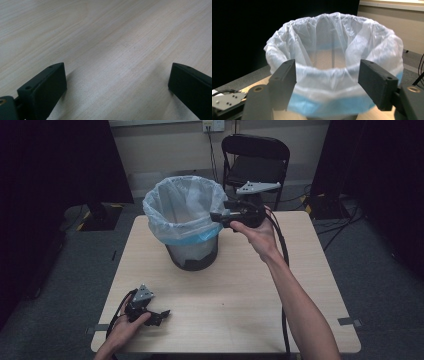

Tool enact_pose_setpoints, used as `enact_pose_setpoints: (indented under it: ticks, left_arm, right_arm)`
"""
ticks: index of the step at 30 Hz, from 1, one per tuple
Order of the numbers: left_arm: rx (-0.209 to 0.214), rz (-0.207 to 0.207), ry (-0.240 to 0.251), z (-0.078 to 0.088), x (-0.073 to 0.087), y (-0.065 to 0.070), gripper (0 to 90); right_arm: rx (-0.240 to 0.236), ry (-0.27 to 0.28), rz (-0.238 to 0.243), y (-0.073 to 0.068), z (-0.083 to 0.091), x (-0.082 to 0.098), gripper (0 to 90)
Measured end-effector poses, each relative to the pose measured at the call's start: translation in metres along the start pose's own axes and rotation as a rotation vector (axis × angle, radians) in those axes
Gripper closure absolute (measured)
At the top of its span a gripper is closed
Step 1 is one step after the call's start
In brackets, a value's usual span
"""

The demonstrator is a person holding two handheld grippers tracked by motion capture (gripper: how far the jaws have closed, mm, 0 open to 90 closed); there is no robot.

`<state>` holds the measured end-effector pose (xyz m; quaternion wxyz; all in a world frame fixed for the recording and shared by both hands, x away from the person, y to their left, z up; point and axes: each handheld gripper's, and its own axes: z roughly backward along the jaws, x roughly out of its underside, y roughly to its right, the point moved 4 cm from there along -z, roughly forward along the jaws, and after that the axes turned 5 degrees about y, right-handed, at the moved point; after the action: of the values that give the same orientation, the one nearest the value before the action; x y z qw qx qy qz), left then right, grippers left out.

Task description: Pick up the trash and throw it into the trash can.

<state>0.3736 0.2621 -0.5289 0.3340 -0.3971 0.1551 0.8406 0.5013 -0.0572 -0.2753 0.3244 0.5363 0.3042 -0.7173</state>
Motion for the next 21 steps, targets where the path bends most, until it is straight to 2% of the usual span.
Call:
enact_pose_setpoints:
  ticks: [5, 8, 9, 14, 20, 21]
  left_arm:
    - [0.0, 0.0, 0.0, 0.0, 0.0, 0.0, 1.1]
    - [0.0, 0.0, 0.0, 0.0, 0.0, 0.0, 1.0]
    - [0.0, 0.0, 0.0, 0.0, 0.0, 0.0, 1.0]
    - [0.0, 0.0, 0.0, 0.0, 0.0, 0.0, 1.0]
    - [0.0, 0.0, 0.0, 0.0, 0.0, 0.0, 1.0]
    - [0.001, 0.004, 0.001, 0.0, 0.0, 0.0, 1.1]
  right_arm:
    - [0.012, -0.017, -0.005, -0.001, 0.01, 0.015, 23.6]
    - [0.053, -0.008, 0.007, -0.002, 0.015, 0.024, 23.0]
    - [0.052, -0.011, 0.004, -0.004, 0.019, 0.032, 19.8]
    - [0.065, -0.033, 0.009, -0.006, 0.026, 0.048, 19.5]
    - [0.09, -0.073, -0.02, -0.003, 0.039, 0.074, 16.6]
    - [0.105, -0.087, -0.032, -0.001, 0.043, 0.084, 16.3]
